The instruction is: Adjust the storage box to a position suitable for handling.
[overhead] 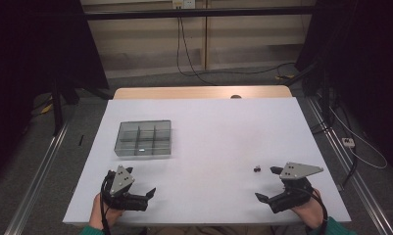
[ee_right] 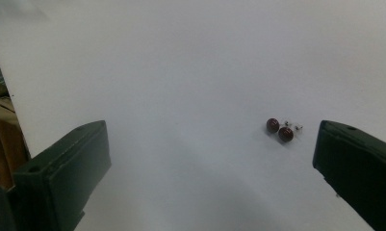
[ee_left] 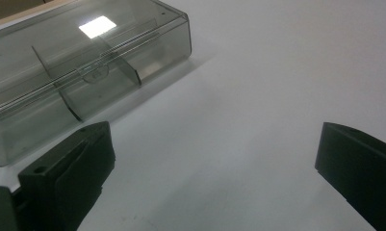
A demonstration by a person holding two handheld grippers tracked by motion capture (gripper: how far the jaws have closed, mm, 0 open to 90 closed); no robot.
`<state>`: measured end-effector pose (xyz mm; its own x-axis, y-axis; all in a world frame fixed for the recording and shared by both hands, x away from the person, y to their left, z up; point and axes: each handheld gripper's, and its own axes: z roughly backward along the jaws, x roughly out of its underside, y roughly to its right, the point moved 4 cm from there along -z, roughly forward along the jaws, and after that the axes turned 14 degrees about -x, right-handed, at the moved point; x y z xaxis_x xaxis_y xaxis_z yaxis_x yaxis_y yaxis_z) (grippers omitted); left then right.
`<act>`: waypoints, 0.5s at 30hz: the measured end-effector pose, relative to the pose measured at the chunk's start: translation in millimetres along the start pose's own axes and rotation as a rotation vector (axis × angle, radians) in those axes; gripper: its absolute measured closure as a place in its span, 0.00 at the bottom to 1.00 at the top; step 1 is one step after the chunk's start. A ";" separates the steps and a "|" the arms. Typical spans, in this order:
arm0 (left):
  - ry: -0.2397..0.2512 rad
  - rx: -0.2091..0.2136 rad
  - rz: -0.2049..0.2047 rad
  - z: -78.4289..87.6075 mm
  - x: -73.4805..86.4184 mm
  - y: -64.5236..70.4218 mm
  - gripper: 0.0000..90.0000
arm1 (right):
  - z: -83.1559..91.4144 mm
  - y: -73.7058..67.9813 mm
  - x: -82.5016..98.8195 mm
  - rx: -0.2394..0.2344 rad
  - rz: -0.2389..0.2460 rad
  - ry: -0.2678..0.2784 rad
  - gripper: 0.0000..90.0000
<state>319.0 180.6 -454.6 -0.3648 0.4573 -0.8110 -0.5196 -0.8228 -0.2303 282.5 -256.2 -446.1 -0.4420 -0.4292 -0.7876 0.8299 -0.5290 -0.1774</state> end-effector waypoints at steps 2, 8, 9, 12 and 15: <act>-0.001 -0.001 -0.004 -0.7 -0.4 0.1 0.00 | 0.3 -0.1 0.3 0.001 -0.002 -0.001 0.00; -0.013 -0.011 -0.002 -3.2 -1.0 -2.5 0.00 | 0.1 0.8 0.5 0.000 -0.003 0.000 0.00; -0.015 -0.014 0.002 -3.7 -1.1 -3.2 0.00 | 0.2 0.7 0.5 0.000 -0.005 0.001 0.00; -0.025 -0.022 0.003 -4.5 -1.5 -6.2 0.00 | 0.2 0.2 0.5 0.001 -0.004 0.000 0.00; -0.029 -0.033 0.015 -5.2 -2.8 -10.3 0.00 | 0.0 0.3 0.5 0.000 -0.003 -0.001 0.00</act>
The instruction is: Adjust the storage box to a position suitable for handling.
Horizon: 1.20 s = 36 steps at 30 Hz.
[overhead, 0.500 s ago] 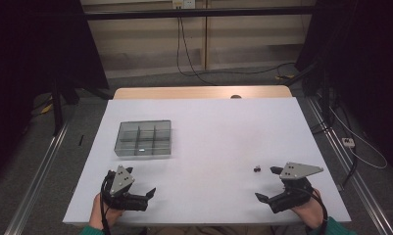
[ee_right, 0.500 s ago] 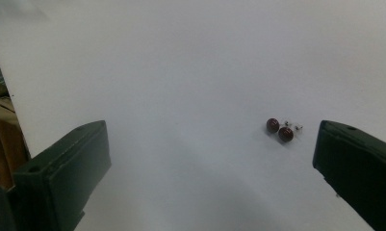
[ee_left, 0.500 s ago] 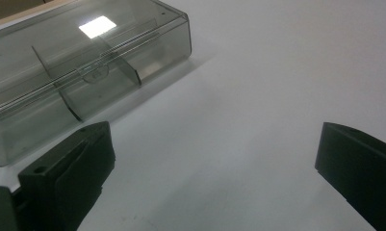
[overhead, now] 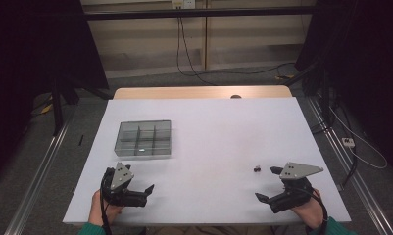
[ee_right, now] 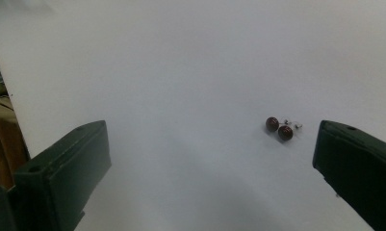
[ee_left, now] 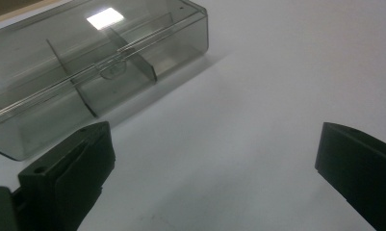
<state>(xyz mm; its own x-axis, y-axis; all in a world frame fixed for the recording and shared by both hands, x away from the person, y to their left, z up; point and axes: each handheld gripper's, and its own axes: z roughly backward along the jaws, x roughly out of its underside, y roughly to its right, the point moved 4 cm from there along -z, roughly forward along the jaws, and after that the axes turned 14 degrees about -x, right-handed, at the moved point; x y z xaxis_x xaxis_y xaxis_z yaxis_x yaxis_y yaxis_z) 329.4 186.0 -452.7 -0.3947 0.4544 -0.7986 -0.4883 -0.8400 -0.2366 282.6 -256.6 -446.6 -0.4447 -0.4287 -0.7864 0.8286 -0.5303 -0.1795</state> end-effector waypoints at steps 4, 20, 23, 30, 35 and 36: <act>-0.015 -0.016 0.012 -2.4 -4.0 -6.8 0.00 | -0.3 0.0 -0.3 -0.001 -0.002 0.000 0.00; -0.134 -0.053 0.018 -15.0 -22.1 -43.2 0.00 | -1.0 1.3 0.1 0.001 -0.007 -0.001 0.00; -0.148 -0.080 0.022 -17.7 -30.4 -54.5 0.01 | -1.4 1.4 0.0 0.001 -0.007 -0.003 0.00; -0.197 -0.133 0.033 -33.3 -42.9 -80.8 0.16 | -1.3 1.4 0.0 0.001 -0.006 -0.002 0.00; -0.212 -0.165 0.029 -42.5 -49.9 -90.6 0.32 | -1.3 1.5 0.0 -0.002 -0.007 -0.001 0.00; -0.214 -0.168 0.035 -44.2 -51.3 -92.0 0.37 | -1.3 1.5 0.0 -0.001 -0.006 -0.001 0.00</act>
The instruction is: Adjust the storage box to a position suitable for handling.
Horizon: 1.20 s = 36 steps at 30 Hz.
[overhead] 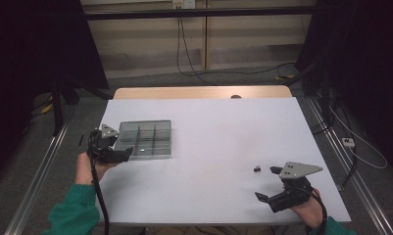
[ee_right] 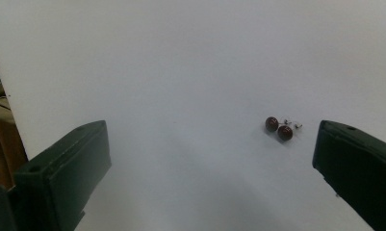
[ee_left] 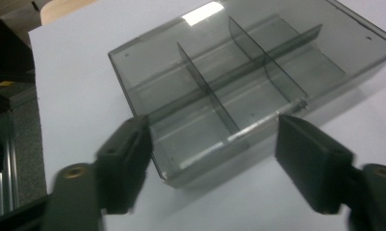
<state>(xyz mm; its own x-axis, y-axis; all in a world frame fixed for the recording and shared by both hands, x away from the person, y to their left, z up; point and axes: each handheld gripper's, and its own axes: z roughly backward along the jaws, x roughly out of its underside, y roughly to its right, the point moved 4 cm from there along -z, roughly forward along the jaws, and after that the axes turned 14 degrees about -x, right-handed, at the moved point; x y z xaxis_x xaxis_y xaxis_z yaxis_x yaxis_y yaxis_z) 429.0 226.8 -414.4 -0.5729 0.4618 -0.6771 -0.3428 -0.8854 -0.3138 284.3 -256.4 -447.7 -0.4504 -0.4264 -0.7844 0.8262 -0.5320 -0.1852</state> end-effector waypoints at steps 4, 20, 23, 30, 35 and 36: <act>-0.004 -0.028 0.016 -7.3 -7.4 -5.9 0.53 | 0.1 -0.1 -0.1 0.000 0.001 -0.002 0.00; -0.017 -0.089 0.080 -32.5 -12.7 -31.5 1.00 | 0.1 0.1 -0.2 -0.004 0.001 0.001 0.00; -0.027 -0.091 0.092 -37.8 -9.5 -36.4 1.00 | 0.0 0.1 -0.2 -0.004 0.001 0.000 0.00; -0.033 -0.098 0.097 -50.6 -5.4 -40.9 1.00 | 0.2 0.0 -0.1 -0.005 0.001 0.001 0.00; -0.046 -0.098 0.107 -57.6 -2.2 -43.0 1.00 | 0.3 0.2 0.0 -0.006 0.001 0.001 0.00; -0.050 -0.101 0.116 -60.3 -0.1 -45.0 1.00 | 0.3 0.1 0.0 -0.006 0.001 0.001 0.00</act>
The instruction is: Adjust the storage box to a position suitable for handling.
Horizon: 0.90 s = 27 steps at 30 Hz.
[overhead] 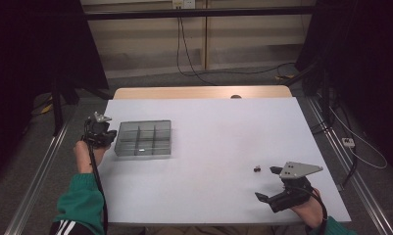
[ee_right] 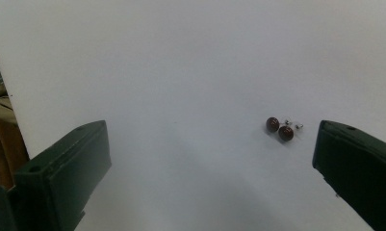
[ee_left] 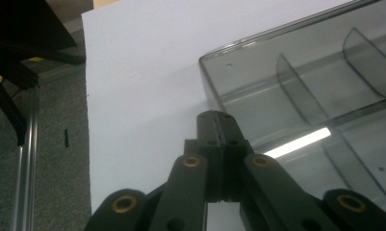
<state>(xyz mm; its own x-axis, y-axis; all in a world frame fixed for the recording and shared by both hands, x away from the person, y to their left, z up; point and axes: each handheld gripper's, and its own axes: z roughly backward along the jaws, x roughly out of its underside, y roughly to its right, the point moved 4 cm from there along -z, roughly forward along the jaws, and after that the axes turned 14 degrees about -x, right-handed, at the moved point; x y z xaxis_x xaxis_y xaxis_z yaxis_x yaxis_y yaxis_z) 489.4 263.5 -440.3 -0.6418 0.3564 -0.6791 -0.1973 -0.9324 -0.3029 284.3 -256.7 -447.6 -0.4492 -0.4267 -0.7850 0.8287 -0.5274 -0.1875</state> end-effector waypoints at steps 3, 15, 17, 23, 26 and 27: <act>-0.004 0.004 0.005 -4.3 2.4 -2.3 1.00 | 0.1 0.0 0.1 0.000 -0.001 0.000 0.00; -0.052 0.068 0.001 -14.8 9.7 -0.1 1.00 | 0.4 -0.3 0.5 -0.002 -0.003 0.000 0.00; -0.055 0.073 0.007 -14.5 9.9 -0.4 1.00 | 0.6 -0.3 0.6 -0.002 -0.001 0.000 0.00; -0.058 0.099 0.027 -15.9 12.0 -1.8 1.00 | 0.4 -0.5 0.6 -0.002 -0.002 -0.001 0.00; -0.060 0.105 0.035 -16.0 12.3 -1.8 1.00 | 0.4 -0.4 0.6 -0.002 -0.001 -0.002 0.00; -0.061 0.105 0.036 -16.1 12.3 -1.8 1.00 | 0.3 -0.4 0.5 -0.002 -0.003 -0.002 0.00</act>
<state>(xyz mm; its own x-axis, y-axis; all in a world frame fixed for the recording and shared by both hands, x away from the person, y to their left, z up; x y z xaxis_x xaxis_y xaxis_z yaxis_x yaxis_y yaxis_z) 493.8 270.5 -458.9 -0.6930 0.3210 -0.6455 -0.2478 -0.9469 -0.2049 283.7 -257.0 -447.7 -0.4520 -0.4264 -0.7835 0.8281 -0.5272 -0.1908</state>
